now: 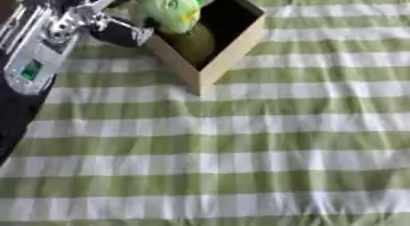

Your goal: Pick up objects on the table and place them in the box.

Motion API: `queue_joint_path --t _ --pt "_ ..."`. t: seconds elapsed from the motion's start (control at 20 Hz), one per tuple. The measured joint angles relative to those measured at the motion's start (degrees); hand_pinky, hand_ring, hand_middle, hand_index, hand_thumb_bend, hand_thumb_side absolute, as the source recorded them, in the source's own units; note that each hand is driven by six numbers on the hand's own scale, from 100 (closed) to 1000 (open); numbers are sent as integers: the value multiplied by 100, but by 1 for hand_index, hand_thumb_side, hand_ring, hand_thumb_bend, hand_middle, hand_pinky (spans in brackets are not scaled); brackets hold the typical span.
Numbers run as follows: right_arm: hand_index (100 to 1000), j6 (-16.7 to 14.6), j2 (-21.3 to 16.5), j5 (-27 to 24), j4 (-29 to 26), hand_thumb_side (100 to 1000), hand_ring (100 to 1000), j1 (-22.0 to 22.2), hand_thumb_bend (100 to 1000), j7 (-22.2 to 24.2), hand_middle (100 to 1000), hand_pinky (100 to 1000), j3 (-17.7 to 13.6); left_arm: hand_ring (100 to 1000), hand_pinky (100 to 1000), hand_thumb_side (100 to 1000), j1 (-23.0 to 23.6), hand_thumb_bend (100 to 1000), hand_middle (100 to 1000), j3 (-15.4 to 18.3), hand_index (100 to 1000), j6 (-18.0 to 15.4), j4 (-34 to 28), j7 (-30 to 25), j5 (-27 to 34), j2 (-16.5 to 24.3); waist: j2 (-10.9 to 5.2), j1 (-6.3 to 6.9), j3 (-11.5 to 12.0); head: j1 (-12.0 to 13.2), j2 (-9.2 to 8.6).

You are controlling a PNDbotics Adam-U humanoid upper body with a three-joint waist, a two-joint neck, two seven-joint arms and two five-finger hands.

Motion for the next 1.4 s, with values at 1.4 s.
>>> queue_joint_path --t 1.4 --pt "829 40 -116 7 -7 147 908 155 100 -94 779 934 -105 849 888 346 1960 362 791 1409 916 1603 -1510 -437 1811 2759 0 59 359 -22 14"
